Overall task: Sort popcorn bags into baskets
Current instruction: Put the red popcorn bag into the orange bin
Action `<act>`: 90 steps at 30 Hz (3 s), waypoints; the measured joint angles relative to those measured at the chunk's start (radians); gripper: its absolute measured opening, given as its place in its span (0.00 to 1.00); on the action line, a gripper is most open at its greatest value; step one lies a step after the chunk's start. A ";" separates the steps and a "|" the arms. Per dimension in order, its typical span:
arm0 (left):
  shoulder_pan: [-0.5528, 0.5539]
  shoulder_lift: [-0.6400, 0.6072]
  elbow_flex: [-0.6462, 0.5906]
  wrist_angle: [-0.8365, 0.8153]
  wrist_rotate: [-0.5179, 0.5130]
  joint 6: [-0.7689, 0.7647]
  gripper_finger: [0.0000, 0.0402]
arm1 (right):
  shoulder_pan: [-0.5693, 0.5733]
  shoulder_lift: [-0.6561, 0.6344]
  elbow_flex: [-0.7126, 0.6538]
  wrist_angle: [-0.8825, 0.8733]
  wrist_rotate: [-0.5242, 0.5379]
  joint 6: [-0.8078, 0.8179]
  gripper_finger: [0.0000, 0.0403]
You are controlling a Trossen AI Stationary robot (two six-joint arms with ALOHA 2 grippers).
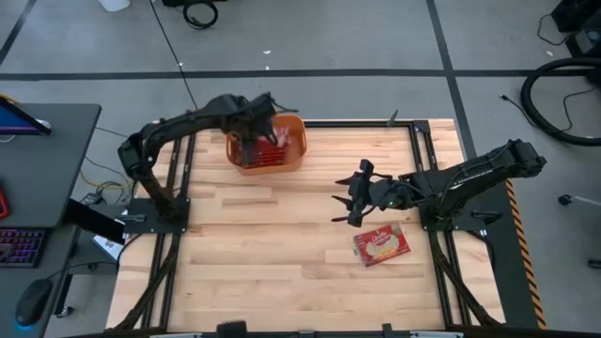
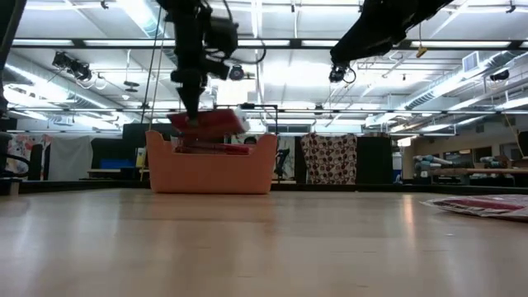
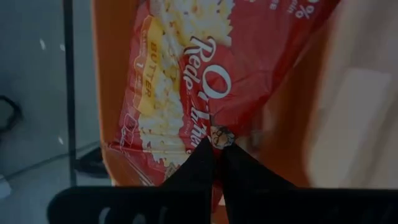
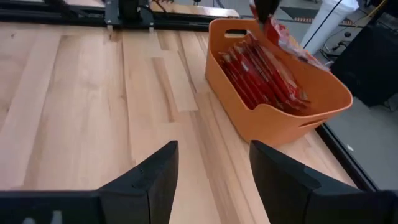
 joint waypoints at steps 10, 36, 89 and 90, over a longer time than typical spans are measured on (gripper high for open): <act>0.101 0.110 -0.001 0.073 -0.027 0.045 0.19 | -0.045 0.000 0.000 0.027 -0.002 0.018 0.50; -0.072 0.010 0.001 0.060 0.245 -0.162 0.42 | -0.025 -0.002 0.000 -0.287 -0.414 0.155 0.50; -0.559 -0.223 -0.163 0.164 0.163 -0.566 0.42 | -0.110 0.209 0.029 -0.178 -0.382 -0.287 0.48; -0.564 -0.223 -0.175 0.174 0.163 -0.580 0.42 | -0.110 0.216 0.028 -0.210 -0.374 -0.313 0.48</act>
